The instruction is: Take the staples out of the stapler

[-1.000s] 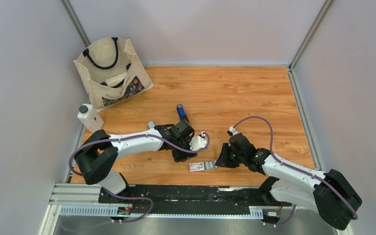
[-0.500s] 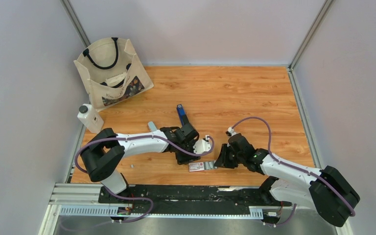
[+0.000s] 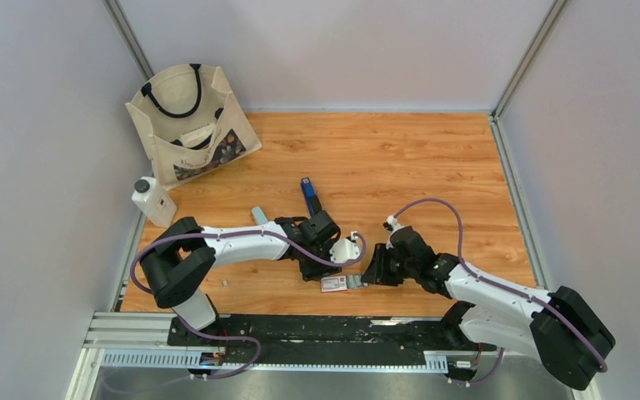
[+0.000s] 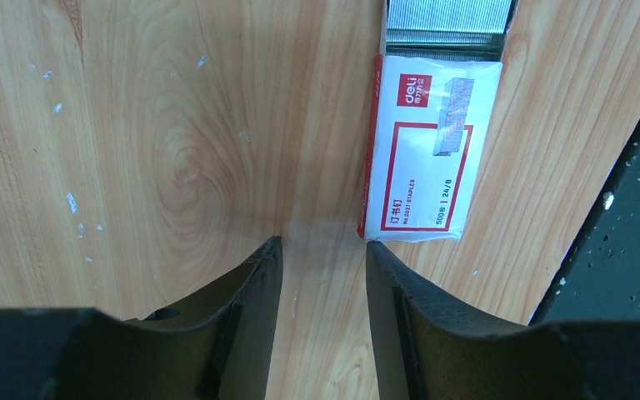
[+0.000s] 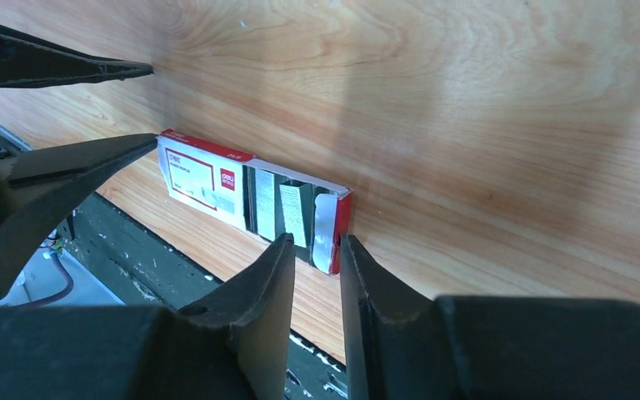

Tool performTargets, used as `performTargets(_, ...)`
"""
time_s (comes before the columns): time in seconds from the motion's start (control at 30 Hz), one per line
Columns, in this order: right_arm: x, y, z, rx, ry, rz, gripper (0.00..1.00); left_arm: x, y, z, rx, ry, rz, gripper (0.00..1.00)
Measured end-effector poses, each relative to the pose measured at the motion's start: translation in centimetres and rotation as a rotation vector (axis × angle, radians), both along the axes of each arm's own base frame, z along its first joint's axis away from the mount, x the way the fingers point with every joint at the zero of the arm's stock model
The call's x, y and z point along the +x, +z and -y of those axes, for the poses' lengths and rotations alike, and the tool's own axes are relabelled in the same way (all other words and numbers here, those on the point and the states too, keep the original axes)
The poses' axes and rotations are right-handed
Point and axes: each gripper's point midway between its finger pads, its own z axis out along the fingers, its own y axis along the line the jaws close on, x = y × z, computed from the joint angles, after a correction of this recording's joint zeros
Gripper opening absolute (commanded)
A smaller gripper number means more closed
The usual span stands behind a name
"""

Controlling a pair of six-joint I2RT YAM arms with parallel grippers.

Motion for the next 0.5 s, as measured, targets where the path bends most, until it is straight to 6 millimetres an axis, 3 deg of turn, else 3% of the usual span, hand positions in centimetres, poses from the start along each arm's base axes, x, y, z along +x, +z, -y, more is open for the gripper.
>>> performTargets(0.5, -0.6, -0.7, 0.6, 0.014, -0.011, -0.02, 0.36, 0.3, -0.1, -0.2, 0.013, 0.007, 0.017, 0.48)
